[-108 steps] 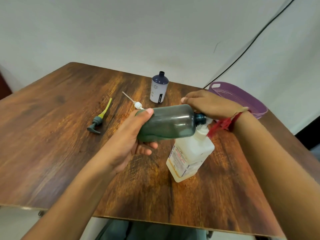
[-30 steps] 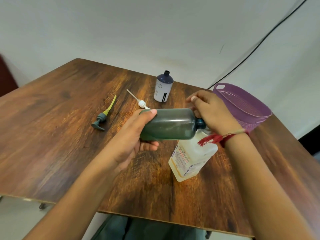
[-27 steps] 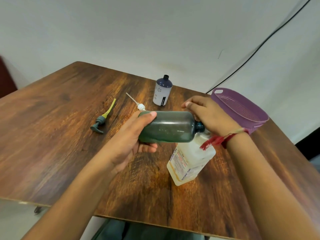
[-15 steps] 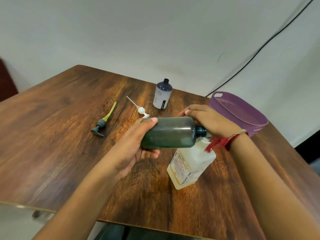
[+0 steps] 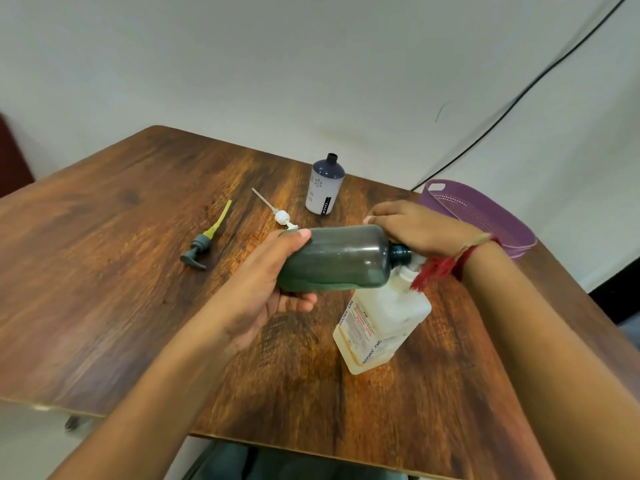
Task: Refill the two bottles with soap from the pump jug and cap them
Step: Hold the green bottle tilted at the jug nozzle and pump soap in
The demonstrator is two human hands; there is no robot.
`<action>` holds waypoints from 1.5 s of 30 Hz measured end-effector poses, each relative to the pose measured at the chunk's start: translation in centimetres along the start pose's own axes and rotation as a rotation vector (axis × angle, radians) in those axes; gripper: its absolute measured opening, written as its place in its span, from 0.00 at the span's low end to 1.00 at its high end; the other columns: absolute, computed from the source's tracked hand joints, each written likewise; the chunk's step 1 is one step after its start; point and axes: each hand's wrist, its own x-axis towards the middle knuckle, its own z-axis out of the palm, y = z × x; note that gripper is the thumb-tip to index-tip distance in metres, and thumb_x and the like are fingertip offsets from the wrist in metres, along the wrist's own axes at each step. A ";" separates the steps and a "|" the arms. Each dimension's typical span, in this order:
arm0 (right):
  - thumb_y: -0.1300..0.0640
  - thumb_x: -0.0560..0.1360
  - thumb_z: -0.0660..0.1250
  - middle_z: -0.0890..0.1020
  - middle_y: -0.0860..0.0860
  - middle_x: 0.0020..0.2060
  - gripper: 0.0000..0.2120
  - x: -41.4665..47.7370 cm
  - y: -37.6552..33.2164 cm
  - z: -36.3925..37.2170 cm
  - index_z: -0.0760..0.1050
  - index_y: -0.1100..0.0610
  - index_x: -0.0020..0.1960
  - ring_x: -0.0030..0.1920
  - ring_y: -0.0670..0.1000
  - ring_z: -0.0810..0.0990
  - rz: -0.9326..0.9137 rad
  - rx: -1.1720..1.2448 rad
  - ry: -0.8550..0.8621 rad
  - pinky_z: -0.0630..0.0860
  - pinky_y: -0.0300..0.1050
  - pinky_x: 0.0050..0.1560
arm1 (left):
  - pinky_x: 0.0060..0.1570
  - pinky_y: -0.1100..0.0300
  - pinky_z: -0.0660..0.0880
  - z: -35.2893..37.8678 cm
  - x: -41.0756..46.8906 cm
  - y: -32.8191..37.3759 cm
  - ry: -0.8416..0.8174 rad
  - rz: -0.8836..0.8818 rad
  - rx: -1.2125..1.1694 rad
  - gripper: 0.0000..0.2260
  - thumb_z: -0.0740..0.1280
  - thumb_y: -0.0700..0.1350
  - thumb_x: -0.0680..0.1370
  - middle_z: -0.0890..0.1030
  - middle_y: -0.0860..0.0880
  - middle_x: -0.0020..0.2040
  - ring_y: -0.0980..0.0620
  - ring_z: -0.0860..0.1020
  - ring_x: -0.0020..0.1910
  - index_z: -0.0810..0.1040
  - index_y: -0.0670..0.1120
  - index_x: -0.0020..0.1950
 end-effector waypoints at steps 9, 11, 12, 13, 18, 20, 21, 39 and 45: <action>0.56 0.81 0.54 0.80 0.54 0.47 0.14 -0.4 0.5 0.3 0.77 0.58 0.47 0.47 0.51 0.76 -0.003 0.123 0.008 0.72 0.51 0.56 | 0.27 0.65 0.76 0.4 0.4 -0.3 0.001 0.000 0.002 0.23 0.64 0.58 0.65 0.77 0.45 0.43 0.53 0.76 0.28 0.75 0.48 0.56; 0.53 0.81 0.55 0.79 0.54 0.50 0.13 -0.2 0.3 -0.3 0.77 0.57 0.48 0.52 0.53 0.76 0.001 0.039 0.003 0.70 0.50 0.58 | 0.27 0.65 0.76 0.4 0.3 -0.1 0.000 0.016 -0.002 0.23 0.64 0.58 0.65 0.77 0.45 0.44 0.53 0.76 0.28 0.75 0.48 0.55; 0.53 0.81 0.55 0.78 0.53 0.51 0.13 -0.1 0.2 -0.3 0.76 0.55 0.48 0.53 0.53 0.76 0.005 0.017 0.014 0.70 0.50 0.58 | 0.27 0.64 0.76 0.3 0.2 -0.1 0.003 0.018 -0.006 0.23 0.64 0.58 0.65 0.77 0.45 0.44 0.53 0.76 0.28 0.76 0.48 0.55; 0.53 0.81 0.55 0.79 0.53 0.51 0.12 -0.1 0.3 0.0 0.76 0.55 0.49 0.53 0.53 0.76 0.008 0.021 0.036 0.70 0.49 0.57 | 0.27 0.65 0.76 0.3 0.2 -0.2 0.009 0.016 -0.009 0.22 0.64 0.58 0.65 0.77 0.45 0.44 0.53 0.76 0.28 0.76 0.48 0.54; 0.56 0.80 0.56 0.80 0.56 0.47 0.13 -0.4 0.7 1.2 0.78 0.52 0.44 0.48 0.55 0.77 0.073 0.221 0.113 0.74 0.56 0.57 | 0.26 0.65 0.76 0.3 0.4 -0.3 0.038 -0.008 0.008 0.16 0.63 0.55 0.73 0.78 0.46 0.40 0.53 0.76 0.27 0.75 0.48 0.55; 0.53 0.80 0.56 0.80 0.55 0.51 0.13 -0.7 0.7 0.7 0.78 0.55 0.49 0.53 0.56 0.77 0.056 0.135 0.108 0.72 0.55 0.60 | 0.26 0.65 0.76 0.5 0.3 -0.2 0.023 -0.001 0.013 0.20 0.64 0.57 0.69 0.78 0.46 0.41 0.53 0.76 0.27 0.75 0.47 0.56; 0.52 0.81 0.55 0.80 0.56 0.52 0.15 -0.8 0.5 0.3 0.78 0.58 0.52 0.54 0.56 0.76 0.049 0.095 0.089 0.71 0.54 0.61 | 0.26 0.65 0.76 0.6 0.2 -0.1 0.016 0.007 0.007 0.22 0.64 0.57 0.67 0.78 0.45 0.42 0.53 0.76 0.28 0.75 0.47 0.56; 0.58 0.77 0.61 0.81 0.53 0.46 0.09 -0.4 0.4 0.8 0.79 0.56 0.43 0.50 0.55 0.78 0.100 0.190 0.212 0.74 0.55 0.58 | 0.25 0.65 0.74 0.6 0.3 -0.8 0.080 0.027 -0.021 0.12 0.61 0.53 0.77 0.76 0.45 0.43 0.54 0.74 0.26 0.74 0.47 0.55; 0.52 0.80 0.57 0.80 0.57 0.51 0.14 -0.9 -0.1 -0.1 0.79 0.59 0.51 0.53 0.57 0.77 0.084 0.037 0.097 0.72 0.52 0.58 | 0.24 0.65 0.74 0.6 0.1 -0.6 0.047 0.020 -0.015 0.17 0.62 0.55 0.75 0.78 0.44 0.42 0.53 0.75 0.27 0.74 0.46 0.57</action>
